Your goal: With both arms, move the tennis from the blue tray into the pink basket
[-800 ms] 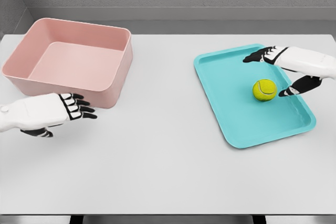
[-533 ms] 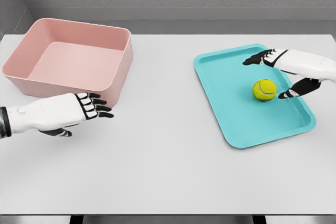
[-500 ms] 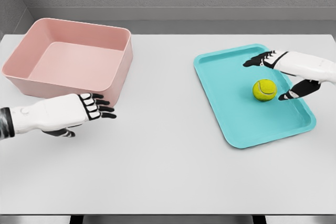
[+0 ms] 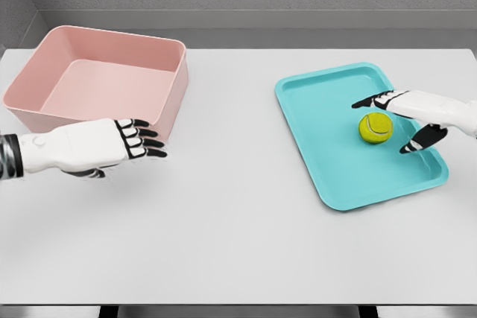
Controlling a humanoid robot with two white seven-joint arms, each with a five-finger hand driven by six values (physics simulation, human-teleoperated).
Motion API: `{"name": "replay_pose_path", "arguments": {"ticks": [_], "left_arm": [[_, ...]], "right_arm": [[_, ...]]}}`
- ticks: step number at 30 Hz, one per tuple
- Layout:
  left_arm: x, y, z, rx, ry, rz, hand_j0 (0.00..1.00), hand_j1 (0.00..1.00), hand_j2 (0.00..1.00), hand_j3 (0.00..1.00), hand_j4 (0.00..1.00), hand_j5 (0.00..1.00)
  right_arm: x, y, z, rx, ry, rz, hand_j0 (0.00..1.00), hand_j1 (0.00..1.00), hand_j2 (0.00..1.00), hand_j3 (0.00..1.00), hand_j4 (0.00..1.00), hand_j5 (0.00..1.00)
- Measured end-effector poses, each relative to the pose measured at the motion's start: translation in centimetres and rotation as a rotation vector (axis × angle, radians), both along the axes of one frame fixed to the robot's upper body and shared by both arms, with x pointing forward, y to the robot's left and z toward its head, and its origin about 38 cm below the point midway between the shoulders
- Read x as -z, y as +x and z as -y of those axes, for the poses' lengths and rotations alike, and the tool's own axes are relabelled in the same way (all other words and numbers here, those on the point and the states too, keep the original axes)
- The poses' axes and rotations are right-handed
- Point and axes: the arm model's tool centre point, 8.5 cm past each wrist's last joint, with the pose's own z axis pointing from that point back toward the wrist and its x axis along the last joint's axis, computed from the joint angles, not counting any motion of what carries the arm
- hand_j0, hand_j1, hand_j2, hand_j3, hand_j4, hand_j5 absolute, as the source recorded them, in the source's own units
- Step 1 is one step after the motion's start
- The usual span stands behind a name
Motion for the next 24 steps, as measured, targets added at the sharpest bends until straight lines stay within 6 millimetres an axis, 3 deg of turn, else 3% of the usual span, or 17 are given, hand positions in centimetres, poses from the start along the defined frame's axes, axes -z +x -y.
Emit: {"name": "replay_pose_path", "arguments": {"ticks": [7,14,18,24], "left_arm": [[-2.4,0.2,-1.0,-0.019,-0.096,0.024,1.00,1.00,1.00,1.00,1.00,1.00],[-1.8,0.1,-0.7,-0.008,-0.073,-0.002,1.00,1.00,1.00,1.00,1.00,1.00],[-0.7,-0.2,-0.6,0.001,-0.035,-0.021,1.00,1.00,1.00,1.00,1.00,1.00],[2.6,-1.3,-0.6,0.021,0.122,-0.117,1.00,1.00,1.00,1.00,1.00,1.00]], "right_arm": [[-0.6,1.5,-0.1,0.027,-0.013,0.021,1.00,1.00,1.00,1.00,1.00,1.00],[1.5,1.8,-0.7,0.027,-0.024,-0.019,1.00,1.00,1.00,1.00,1.00,1.00],[2.2,1.9,-0.8,0.030,-0.027,-0.031,1.00,1.00,1.00,1.00,1.00,1.00],[2.3,2.6,-0.8,0.041,-0.033,-0.026,1.00,1.00,1.00,1.00,1.00,1.00]]}}
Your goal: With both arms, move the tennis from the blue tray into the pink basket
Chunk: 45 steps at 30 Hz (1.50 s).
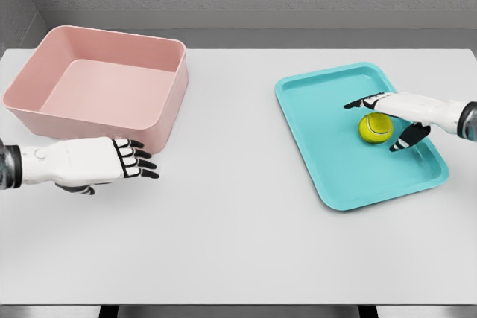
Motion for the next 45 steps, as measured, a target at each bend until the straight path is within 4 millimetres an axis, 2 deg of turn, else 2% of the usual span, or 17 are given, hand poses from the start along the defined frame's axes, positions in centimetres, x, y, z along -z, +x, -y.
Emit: {"name": "replay_pose_path", "arguments": {"ticks": [6,11,18,36,45], "left_arm": [[-0.6,0.5,0.3,0.011,0.021,0.017,1.00,1.00,1.00,1.00,1.00,1.00],[-0.3,0.7,2.0,0.037,-0.015,0.018,1.00,1.00,1.00,1.00,1.00,1.00],[0.2,0.8,4.0,0.068,-0.063,0.013,1.00,1.00,1.00,1.00,1.00,1.00],[0.2,0.9,4.0,0.068,-0.058,0.013,1.00,1.00,1.00,1.00,1.00,1.00],[0.1,0.9,3.9,0.067,-0.056,0.013,1.00,1.00,1.00,1.00,1.00,1.00]], "right_arm": [[1.0,0.6,-0.3,0.005,-0.008,-0.020,1.00,1.00,1.00,1.00,1.00,1.00],[1.5,0.5,-0.4,0.005,-0.012,-0.032,0.99,0.99,0.99,0.99,0.99,0.99],[1.9,0.5,-0.1,0.012,-0.017,-0.043,0.87,0.87,0.87,0.87,0.87,0.87],[2.4,0.4,0.0,0.011,-0.023,-0.056,0.56,0.56,0.56,0.56,0.56,0.56],[1.1,0.4,-0.9,-0.059,-0.009,-0.020,0.54,0.54,0.54,0.54,0.54,0.54]]}}
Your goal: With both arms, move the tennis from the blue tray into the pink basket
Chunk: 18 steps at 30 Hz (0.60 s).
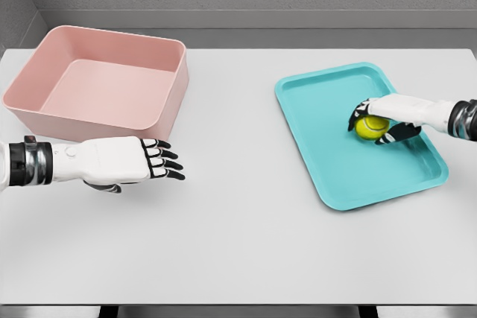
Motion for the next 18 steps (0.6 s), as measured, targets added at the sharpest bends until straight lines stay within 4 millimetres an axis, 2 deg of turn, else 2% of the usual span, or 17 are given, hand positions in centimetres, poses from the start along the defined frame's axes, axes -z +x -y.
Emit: {"name": "replay_pose_path", "arguments": {"ticks": [9,18], "left_arm": [[-0.1,0.0,0.0,0.000,0.000,0.002,1.00,1.00,1.00,1.00,1.00,1.00],[-1.1,0.6,0.3,0.007,-0.006,0.032,1.00,1.00,1.00,1.00,1.00,1.00]], "right_arm": [[-2.6,-1.2,-2.8,-0.129,0.013,0.061,0.54,0.54,0.54,0.54,0.54,0.54],[-5.2,-3.4,-7.4,-0.292,0.041,0.125,0.55,0.55,0.55,0.55,0.55,0.55]]}}
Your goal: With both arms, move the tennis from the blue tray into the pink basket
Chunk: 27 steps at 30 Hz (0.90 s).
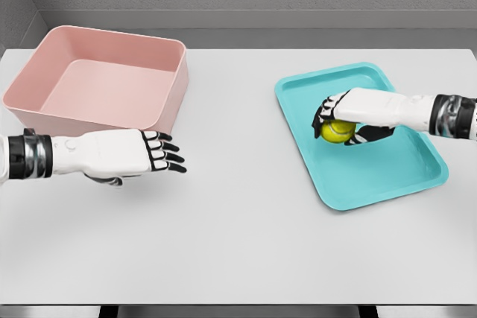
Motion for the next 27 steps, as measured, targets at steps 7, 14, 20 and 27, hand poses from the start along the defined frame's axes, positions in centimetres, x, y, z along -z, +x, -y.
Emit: {"name": "replay_pose_path", "arguments": {"ticks": [7,14,20,27], "left_arm": [[0.4,-0.2,0.3,0.008,-0.001,-0.011,1.00,1.00,1.00,1.00,1.00,1.00],[0.5,-0.2,0.3,0.009,-0.001,-0.014,1.00,1.00,1.00,1.00,1.00,1.00],[0.6,-0.3,0.3,0.009,0.001,-0.016,1.00,1.00,1.00,1.00,1.00,1.00],[0.8,-0.4,0.2,0.008,0.007,-0.024,1.00,1.00,1.00,1.00,1.00,1.00]], "right_arm": [[-1.1,-1.6,-2.4,-0.131,0.059,0.011,0.55,0.55,0.55,0.55,0.55,0.55],[0.0,-2.3,-7.9,-0.254,0.139,-0.028,0.54,0.54,0.54,0.54,0.54,0.54],[1.3,-1.2,-12.1,-0.287,0.141,-0.083,0.54,0.54,0.54,0.54,0.54,0.54],[4.9,-1.3,-15.9,-0.326,0.126,-0.175,0.54,0.54,0.54,0.54,0.54,0.54]]}}
